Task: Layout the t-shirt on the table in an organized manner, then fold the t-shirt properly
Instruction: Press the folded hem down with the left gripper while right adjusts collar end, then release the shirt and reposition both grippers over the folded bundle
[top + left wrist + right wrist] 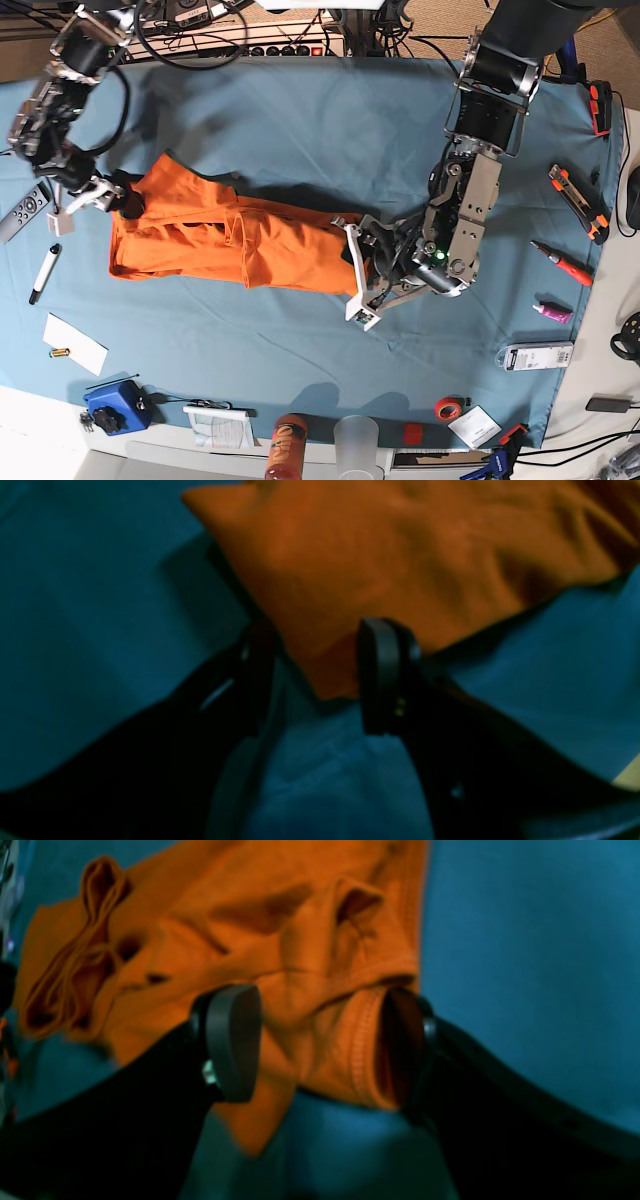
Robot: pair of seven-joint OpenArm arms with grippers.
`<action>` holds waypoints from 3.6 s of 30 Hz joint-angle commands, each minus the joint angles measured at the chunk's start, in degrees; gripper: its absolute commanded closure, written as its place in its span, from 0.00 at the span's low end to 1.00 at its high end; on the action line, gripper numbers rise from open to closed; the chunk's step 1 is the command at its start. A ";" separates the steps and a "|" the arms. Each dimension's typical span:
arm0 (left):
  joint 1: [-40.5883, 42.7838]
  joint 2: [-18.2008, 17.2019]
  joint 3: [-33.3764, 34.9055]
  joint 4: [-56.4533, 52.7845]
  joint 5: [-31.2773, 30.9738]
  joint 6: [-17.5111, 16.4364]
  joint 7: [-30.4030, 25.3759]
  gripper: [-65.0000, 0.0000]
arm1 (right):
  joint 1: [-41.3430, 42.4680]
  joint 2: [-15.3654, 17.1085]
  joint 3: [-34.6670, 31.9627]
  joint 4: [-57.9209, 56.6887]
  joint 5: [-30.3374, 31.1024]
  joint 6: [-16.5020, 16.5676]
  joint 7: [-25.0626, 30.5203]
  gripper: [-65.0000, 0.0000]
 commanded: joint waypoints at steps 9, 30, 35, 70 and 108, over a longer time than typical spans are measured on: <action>-1.07 1.11 -0.17 1.20 -0.61 -0.04 -0.66 0.57 | 1.14 -2.89 0.26 0.76 -5.40 -1.66 6.36 0.42; -1.07 1.11 -0.17 1.20 -0.61 -0.04 -1.09 0.57 | 1.29 -2.34 0.28 0.94 -6.23 -0.96 5.35 0.68; -1.05 1.11 -0.17 1.20 -0.63 -0.04 -1.22 0.57 | 3.45 0.61 0.26 1.05 -5.16 3.02 -2.80 0.58; 1.90 1.11 -0.17 1.18 -0.61 -0.02 -2.03 0.57 | 10.51 8.07 0.22 -22.49 9.14 5.43 -5.40 0.55; 12.22 1.07 -11.41 16.04 -3.61 0.00 -2.78 0.57 | 9.33 1.86 -8.35 24.30 -18.58 0.92 -2.58 1.00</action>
